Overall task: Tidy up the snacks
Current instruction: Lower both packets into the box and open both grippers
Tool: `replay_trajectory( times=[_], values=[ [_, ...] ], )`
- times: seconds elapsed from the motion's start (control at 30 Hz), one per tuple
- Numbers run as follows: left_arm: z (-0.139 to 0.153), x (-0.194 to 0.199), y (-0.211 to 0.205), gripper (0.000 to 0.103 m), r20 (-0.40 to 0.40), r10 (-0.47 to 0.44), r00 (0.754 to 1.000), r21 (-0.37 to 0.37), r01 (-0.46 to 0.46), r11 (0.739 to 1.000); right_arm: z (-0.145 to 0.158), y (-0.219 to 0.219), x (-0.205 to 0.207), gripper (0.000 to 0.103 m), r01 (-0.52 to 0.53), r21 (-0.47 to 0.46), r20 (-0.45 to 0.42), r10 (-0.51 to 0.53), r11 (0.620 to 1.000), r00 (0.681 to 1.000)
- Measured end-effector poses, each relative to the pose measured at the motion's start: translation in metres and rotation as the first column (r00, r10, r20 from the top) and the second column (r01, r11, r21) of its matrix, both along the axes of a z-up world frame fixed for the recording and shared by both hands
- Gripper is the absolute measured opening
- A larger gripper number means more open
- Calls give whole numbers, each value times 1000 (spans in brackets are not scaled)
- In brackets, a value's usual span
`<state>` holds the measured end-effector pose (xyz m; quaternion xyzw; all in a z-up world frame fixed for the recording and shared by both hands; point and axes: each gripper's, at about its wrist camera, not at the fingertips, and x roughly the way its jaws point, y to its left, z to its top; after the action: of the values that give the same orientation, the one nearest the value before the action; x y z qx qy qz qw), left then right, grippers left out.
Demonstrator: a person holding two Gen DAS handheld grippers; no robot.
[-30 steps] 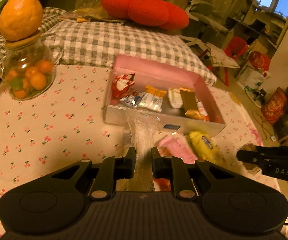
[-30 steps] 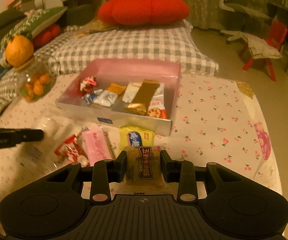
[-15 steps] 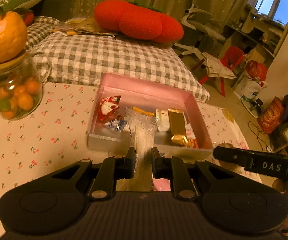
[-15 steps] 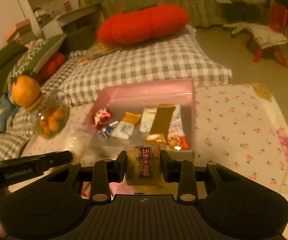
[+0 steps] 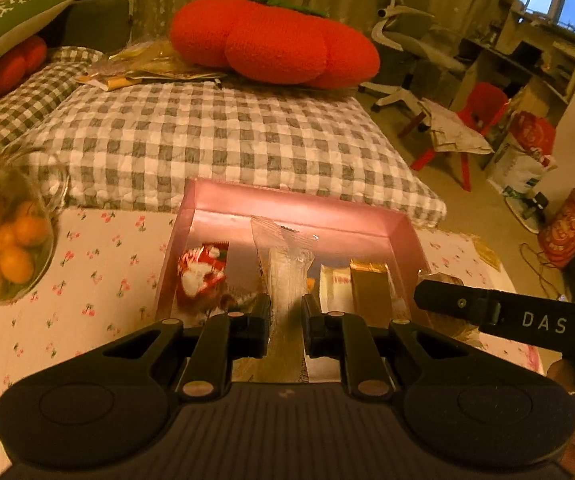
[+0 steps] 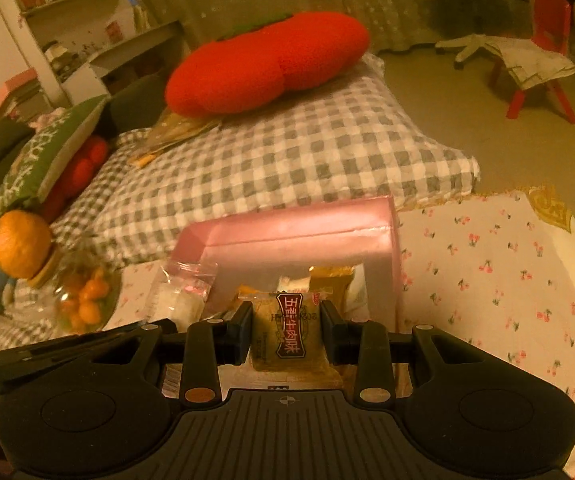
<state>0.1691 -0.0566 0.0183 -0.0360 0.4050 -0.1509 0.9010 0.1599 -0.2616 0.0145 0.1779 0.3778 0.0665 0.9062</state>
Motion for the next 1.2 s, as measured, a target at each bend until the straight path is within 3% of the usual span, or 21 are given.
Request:
replay_trajectory(
  times=[0.53, 0.83, 0.97, 1.1, 1.2],
  values=[
    [-24, 54, -24, 15, -9, 47, 999, 105, -45, 993, -29, -6, 68, 34, 53, -76, -43, -57, 996, 997],
    [-31, 55, -31, 15, 4, 48, 999, 150, -48, 988, -36, -2, 76, 35, 63, -99, -47, -68, 993, 997],
    [-26, 53, -30, 34, 20, 49, 999, 176, -52, 983, -35, -6, 74, 36, 75, -77, -54, -79, 994, 995],
    [-23, 49, -27, 45, 25, 52, 998, 185, -56, 981, -31, -10, 70, 57, 91, -67, -48, -94, 994, 994],
    [-20, 47, -28, 54, 32, 58, 998, 186, -63, 981, -26, -12, 63, 63, 89, -59, -43, -92, 994, 995]
  ],
)
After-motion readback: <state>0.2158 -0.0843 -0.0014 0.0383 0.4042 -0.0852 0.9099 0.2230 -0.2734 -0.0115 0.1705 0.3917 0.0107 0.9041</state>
